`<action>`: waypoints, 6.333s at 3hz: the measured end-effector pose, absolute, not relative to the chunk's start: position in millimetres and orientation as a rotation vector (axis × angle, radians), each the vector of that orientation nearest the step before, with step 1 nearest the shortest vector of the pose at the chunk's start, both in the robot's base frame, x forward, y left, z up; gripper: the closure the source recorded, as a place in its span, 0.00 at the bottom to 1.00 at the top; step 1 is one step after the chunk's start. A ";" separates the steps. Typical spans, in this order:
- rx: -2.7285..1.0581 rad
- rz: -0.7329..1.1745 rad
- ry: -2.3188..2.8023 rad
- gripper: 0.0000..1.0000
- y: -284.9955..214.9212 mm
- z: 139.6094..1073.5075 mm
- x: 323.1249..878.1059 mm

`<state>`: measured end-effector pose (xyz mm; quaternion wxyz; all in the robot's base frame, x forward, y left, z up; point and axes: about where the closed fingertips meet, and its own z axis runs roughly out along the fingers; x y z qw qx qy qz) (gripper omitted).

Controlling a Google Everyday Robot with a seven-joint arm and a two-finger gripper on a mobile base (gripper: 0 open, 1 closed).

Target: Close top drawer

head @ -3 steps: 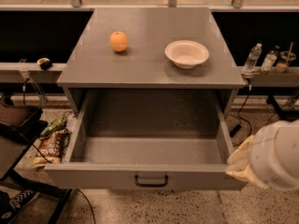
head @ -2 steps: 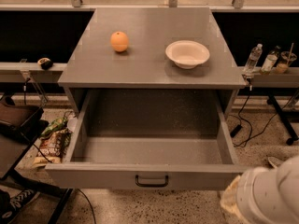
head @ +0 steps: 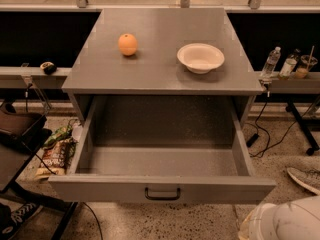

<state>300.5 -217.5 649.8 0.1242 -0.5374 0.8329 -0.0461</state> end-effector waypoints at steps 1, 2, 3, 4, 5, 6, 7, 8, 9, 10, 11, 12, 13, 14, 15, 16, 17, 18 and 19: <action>-1.544 -0.160 2.416 1.00 -223.9 627.0 320.3; -1.502 -0.165 2.393 1.00 -224.7 618.4 341.8; -1.454 -0.168 2.329 1.00 -212.2 621.3 368.7; -1.444 -0.141 2.226 1.00 -184.4 628.4 403.7; -1.442 -0.143 2.218 1.00 -184.8 626.9 409.3; -1.444 -0.144 2.191 1.00 -185.7 622.5 426.8; -1.456 -0.139 2.162 1.00 -187.1 612.7 448.2; -1.470 -0.137 2.111 1.00 -188.1 603.6 480.0; -1.470 -0.137 2.111 1.00 -187.7 603.6 479.3; -1.495 -0.136 2.049 1.00 -184.6 597.3 515.2; -1.496 -0.136 2.046 1.00 -183.8 597.0 515.2; -1.504 -0.132 2.010 1.00 -181.9 592.9 539.3; -1.508 -0.128 1.992 1.00 -180.7 590.2 551.0; -1.518 -0.122 1.959 1.00 -180.1 586.7 576.0; -1.519 -0.121 1.950 1.00 -179.5 586.4 580.8; -1.519 -0.121 1.950 0.73 -179.5 586.4 580.8; -1.519 -0.121 1.950 0.50 -179.4 586.4 580.8; -1.520 -0.121 1.950 0.27 -179.4 586.3 580.8; -1.520 -0.121 1.950 0.04 -179.4 586.3 580.8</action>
Offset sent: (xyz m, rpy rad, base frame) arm 0.0674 -0.0088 -0.0446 0.0452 -0.1057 -0.0437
